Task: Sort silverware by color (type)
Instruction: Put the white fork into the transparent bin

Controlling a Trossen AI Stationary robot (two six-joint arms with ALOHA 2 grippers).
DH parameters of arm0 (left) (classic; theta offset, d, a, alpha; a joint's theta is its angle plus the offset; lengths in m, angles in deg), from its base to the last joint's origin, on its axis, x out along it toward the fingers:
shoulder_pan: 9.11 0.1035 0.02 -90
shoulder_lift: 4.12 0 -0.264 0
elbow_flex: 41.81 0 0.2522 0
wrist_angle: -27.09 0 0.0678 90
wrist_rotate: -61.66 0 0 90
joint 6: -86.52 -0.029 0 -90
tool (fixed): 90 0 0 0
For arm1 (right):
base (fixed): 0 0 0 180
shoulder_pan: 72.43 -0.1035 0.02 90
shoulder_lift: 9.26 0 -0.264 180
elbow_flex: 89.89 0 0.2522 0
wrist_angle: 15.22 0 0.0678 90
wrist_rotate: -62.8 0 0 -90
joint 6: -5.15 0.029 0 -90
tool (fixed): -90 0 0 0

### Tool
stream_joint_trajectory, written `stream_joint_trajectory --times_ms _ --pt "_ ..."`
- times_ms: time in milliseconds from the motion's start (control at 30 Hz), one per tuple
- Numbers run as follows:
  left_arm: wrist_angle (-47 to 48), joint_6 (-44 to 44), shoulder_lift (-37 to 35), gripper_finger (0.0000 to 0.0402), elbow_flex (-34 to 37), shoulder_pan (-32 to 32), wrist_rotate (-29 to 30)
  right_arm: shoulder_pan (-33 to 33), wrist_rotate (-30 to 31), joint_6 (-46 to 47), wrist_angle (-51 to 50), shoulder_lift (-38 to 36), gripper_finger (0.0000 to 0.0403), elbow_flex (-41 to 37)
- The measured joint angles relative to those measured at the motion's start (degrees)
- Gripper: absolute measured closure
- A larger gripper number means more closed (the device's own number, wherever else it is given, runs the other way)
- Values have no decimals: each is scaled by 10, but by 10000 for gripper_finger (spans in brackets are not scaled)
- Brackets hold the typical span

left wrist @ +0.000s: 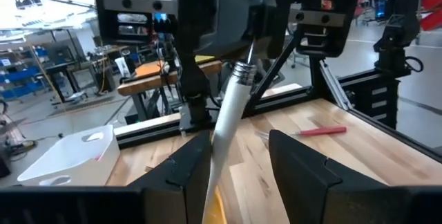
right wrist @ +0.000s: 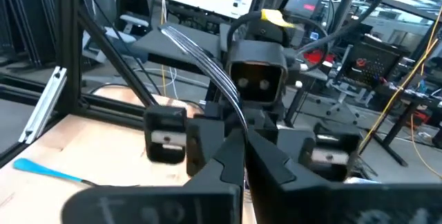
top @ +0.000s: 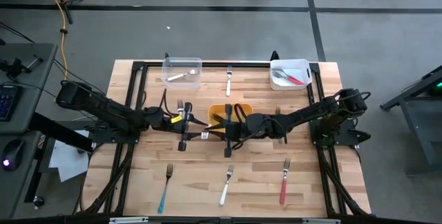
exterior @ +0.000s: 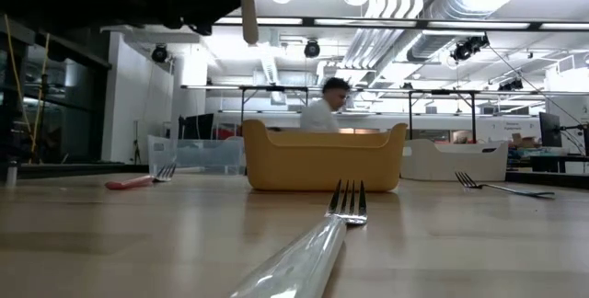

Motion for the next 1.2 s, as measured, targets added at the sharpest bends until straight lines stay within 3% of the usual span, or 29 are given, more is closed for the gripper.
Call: stream_joint_trajectory --times_ms 267,533,667,767,1000,1200 --pt "1 -39 63 272 -54 -19 11 1 -4 2 2 0 403 0" --pt "2 -53 63 375 -57 -25 48 2 0 2 4 0 403 0" --pt "3 -48 63 379 -57 -25 52 2 5 5 3 0 397 0" --pt "5 -43 63 379 -57 -27 84 2 34 4 -17 0 370 0" --pt "105 -28 27 379 -57 -21 191 2 173 -15 -104 -16 284 0" --pt "236 25 -37 379 -57 25 211 4 219 -13 -216 -54 278 0"
